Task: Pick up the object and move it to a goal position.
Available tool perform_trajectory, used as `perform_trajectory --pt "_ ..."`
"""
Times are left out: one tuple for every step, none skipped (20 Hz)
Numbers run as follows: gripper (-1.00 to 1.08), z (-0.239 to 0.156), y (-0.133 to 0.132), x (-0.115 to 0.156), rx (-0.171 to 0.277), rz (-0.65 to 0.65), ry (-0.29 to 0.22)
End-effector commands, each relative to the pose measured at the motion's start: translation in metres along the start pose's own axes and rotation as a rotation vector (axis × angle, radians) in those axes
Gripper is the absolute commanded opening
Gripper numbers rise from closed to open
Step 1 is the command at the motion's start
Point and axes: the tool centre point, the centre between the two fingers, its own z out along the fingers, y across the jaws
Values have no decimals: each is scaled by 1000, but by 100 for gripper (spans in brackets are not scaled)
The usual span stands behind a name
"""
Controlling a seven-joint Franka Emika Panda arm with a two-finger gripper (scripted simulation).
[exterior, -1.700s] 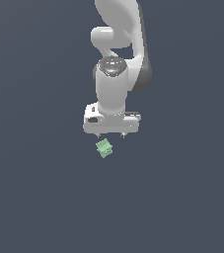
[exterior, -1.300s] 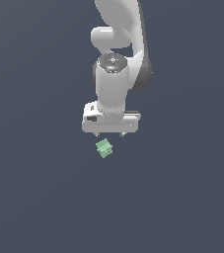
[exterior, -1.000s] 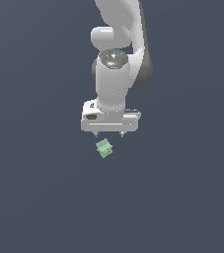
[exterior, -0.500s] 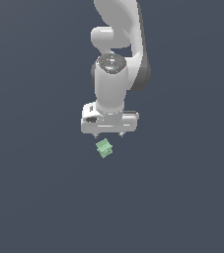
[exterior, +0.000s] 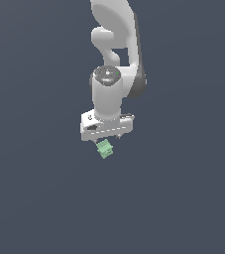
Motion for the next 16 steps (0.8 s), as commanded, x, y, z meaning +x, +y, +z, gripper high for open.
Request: perform_trajectory --pt "100 10 2 -3 6 -59 -3" --pt "100 15 2 -5 8 -82 -4" --pt "100 19 3 -6 11 -106 -5" --pt "100 23 3 -8 14 -130 -6" --pt "100 27 4 -9 16 -152 -6" --pt "100 30 4 -10 19 -173 -7" --pt "100 34 5 -12 21 -193 -7" --pt "100 37 5 -13 23 -212 -7" --pt "100 40 5 -14 25 -229 -8" --pt "100 43 6 -15 27 -246 -8" --pt "100 45 6 -16 29 -261 -8" --pt "100 48 6 -17 31 -275 -8" --pt "100 50 6 -18 33 -287 -8" --pt "100 52 7 -18 34 -299 -8" --pt "100 54 7 -19 36 -309 -8" --pt "100 55 7 -20 37 -318 -8"
